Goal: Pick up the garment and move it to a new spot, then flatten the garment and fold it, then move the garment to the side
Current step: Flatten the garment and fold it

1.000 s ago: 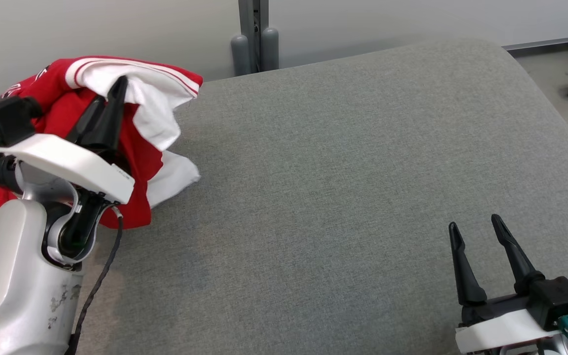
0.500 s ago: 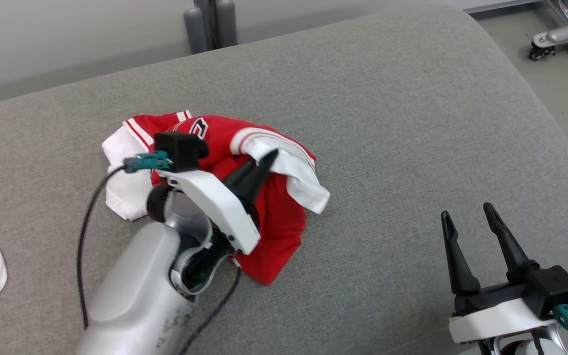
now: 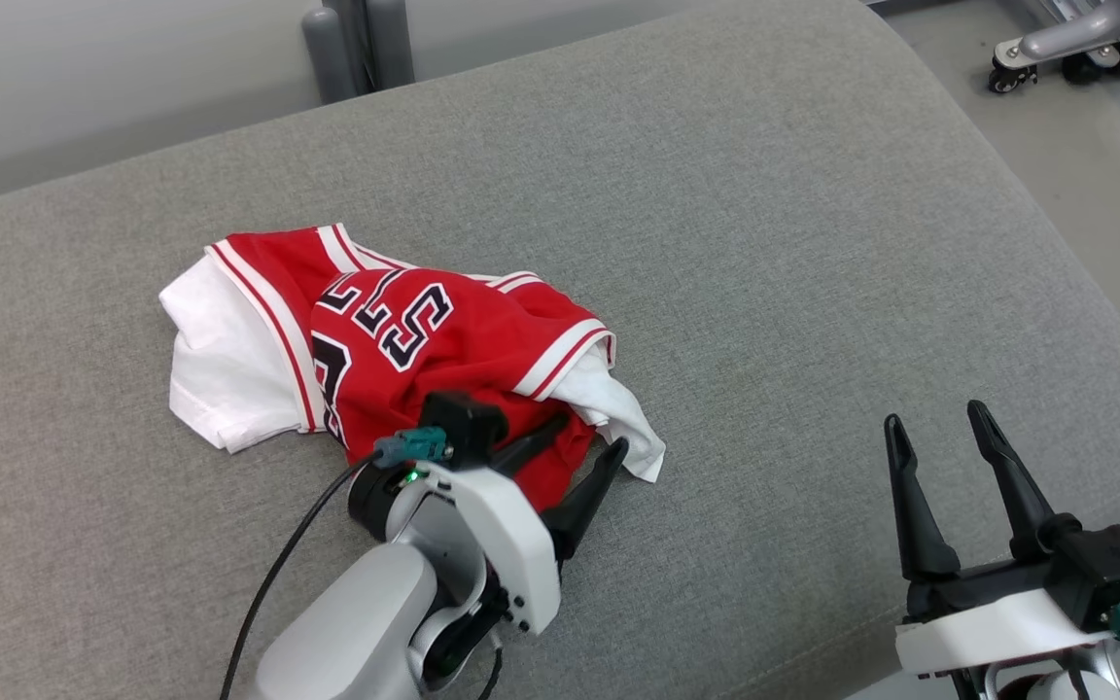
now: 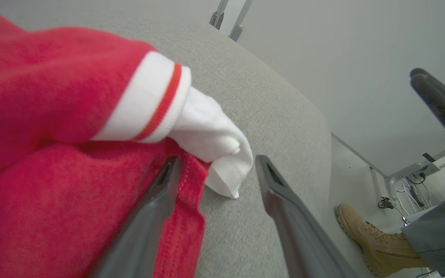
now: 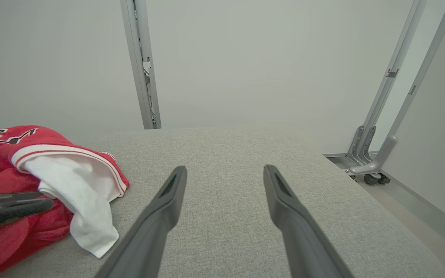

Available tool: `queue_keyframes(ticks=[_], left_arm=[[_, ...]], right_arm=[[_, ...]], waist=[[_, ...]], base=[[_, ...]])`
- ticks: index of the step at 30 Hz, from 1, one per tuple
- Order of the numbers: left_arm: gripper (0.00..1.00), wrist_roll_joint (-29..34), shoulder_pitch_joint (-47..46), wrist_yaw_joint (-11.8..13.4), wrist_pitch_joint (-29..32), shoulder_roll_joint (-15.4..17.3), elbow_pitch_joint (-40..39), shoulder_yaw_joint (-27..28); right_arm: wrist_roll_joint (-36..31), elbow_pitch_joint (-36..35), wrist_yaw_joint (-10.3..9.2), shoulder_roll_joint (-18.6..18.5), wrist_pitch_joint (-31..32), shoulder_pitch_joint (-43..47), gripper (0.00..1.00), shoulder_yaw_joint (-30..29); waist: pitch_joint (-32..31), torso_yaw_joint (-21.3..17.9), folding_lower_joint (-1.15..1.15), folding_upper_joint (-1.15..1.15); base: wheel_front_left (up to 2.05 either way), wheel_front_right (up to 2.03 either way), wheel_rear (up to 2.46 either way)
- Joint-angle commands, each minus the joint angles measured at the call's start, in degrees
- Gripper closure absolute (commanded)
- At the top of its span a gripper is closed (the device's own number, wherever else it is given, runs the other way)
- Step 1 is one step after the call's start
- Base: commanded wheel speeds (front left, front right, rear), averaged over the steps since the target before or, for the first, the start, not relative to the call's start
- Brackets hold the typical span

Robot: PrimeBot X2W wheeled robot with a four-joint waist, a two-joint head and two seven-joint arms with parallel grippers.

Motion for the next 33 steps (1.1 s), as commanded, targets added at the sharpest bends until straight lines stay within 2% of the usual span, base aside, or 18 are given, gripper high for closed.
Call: queue_keyframes(ticks=[1, 6, 8, 16, 22, 23, 24, 29, 33], left_arm=[[0.00, 1.64, 1.91, 1.02, -0.42, 2.15, -1.51, -0.78], [0.00, 4.94, 6.98, 5.84, 0.92, 7.11, -9.02, -2.31], [0.00, 5.68, 8.28, 7.43, 1.38, 8.09, -11.02, -2.57], [0.00, 7.72, 7.61, 9.65, 1.26, 6.51, -9.92, -4.27], [0.00, 11.32, 4.64, 12.42, 1.14, 5.59, -1.36, -5.91], [0.62, 11.49, 4.20, 12.39, 1.04, 5.39, 0.27, -6.11], [1.00, 11.38, 3.99, 11.80, 1.22, 5.07, 1.83, -6.43], [1.00, 10.58, 4.15, 9.53, 0.36, 5.64, 6.40, -6.74], [1.00, 9.69, 4.43, 10.09, -2.17, 8.91, 1.47, -4.28]], right_arm=[[0.42, 0.02, 0.01, -0.22, -0.28, 0.93, 0.00, -0.58], [0.52, -0.02, 0.01, -0.21, -0.28, 1.81, 0.00, -0.87], [0.49, -0.02, 0.01, -0.23, -0.28, 1.84, 0.00, -0.68], [-0.23, 0.22, 0.01, -0.23, -0.28, 0.50, 0.00, 0.43], [-0.56, 0.14, 0.01, -0.25, -0.28, 0.75, 0.00, 0.35], [-0.46, 0.15, 0.01, -0.23, -0.28, 0.85, 0.00, 0.38], [-0.22, 0.18, 0.01, -0.23, -0.28, 0.90, 0.00, 0.22], [0.69, 0.12, 0.01, -0.23, -0.28, 1.50, 0.00, -0.66], [1.50, -0.03, 0.01, -0.23, -0.28, 1.96, 0.00, -1.26]], waist=[[-0.88, 0.35, 0.00, 0.00], [-1.91, 1.78, 0.00, 0.00], [-2.00, 2.43, 0.00, 0.00], [-2.04, 2.71, 0.00, 0.00], [-1.99, 1.40, 0.00, 0.00], [-1.93, 1.20, 0.00, 0.00], [-1.89, 1.05, 0.00, 0.00], [-1.88, 1.15, 0.00, 0.00], [-2.28, 2.20, 0.00, 0.00]], base=[[0.00, 0.00, 0.00], [0.00, 0.00, 0.00], [0.00, 0.00, 0.00], [0.00, 0.00, 0.00], [0.00, 0.00, 0.00], [0.00, 0.00, 0.00], [0.00, 0.00, 0.00], [0.00, 0.00, 0.00], [0.00, 0.00, 0.00]])
